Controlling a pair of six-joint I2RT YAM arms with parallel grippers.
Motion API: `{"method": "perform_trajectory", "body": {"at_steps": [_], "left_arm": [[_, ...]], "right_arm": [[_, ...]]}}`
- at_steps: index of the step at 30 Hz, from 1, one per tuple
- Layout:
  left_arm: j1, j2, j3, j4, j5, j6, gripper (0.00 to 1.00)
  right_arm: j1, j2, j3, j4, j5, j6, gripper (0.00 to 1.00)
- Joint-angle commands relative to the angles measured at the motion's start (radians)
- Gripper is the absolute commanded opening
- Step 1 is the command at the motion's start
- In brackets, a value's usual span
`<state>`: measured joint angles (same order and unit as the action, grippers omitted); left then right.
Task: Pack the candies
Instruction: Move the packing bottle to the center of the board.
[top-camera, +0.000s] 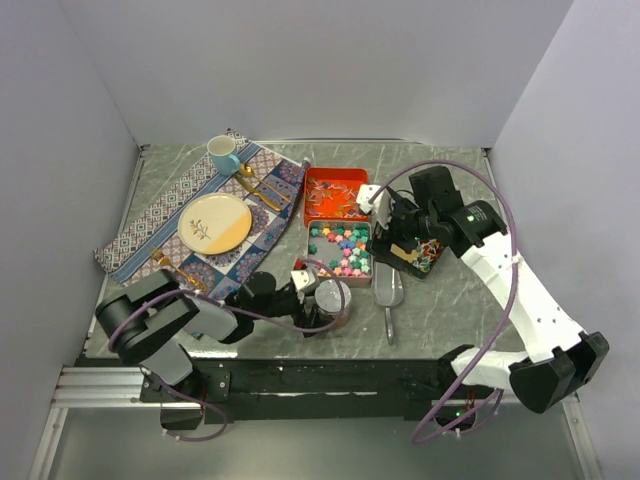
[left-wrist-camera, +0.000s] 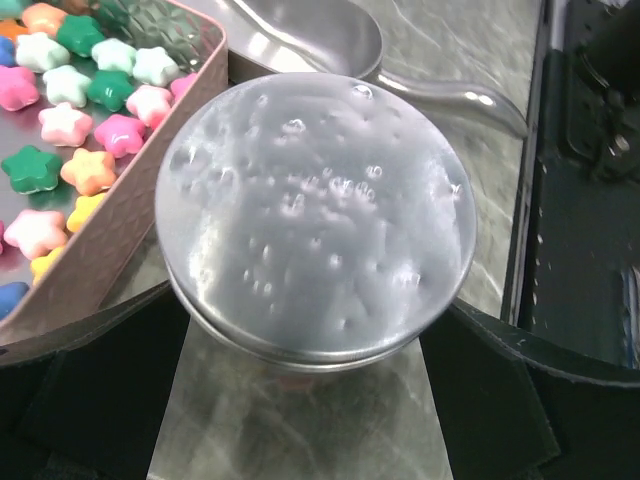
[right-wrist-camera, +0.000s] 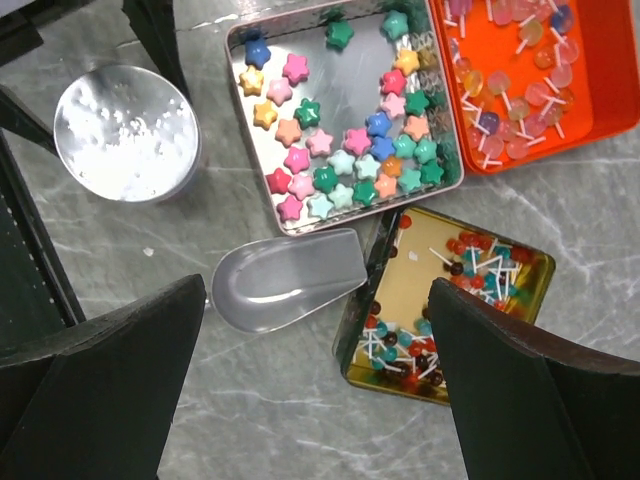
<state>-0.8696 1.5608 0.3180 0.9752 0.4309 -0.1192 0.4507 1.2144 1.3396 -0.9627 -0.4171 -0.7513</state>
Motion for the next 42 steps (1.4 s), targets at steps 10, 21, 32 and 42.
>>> {"method": "perform_trajectory", "body": {"at_steps": [10, 21, 32, 42], "left_arm": [[-0.131, 0.347, -0.017, 0.526, -0.342, 0.006, 0.96], [-0.160, 0.447, 0.013, 0.605, -0.396, 0.035, 0.97], [-0.261, 0.559, 0.061, 0.678, -0.492, 0.079, 0.97], [-0.266, 0.582, 0.098, 0.658, -0.540, 0.098, 0.96]], "right_arm": [[-0.017, 0.197, 0.107, -0.004, -0.101, -0.065, 1.00], [-0.015, 0.203, -0.086, -0.043, -0.218, -0.503, 1.00], [-0.096, 0.342, -0.186, -0.151, -0.121, -0.928, 0.86], [-0.084, 0.421, -0.171, -0.140, -0.210, -0.953, 0.60]]}}
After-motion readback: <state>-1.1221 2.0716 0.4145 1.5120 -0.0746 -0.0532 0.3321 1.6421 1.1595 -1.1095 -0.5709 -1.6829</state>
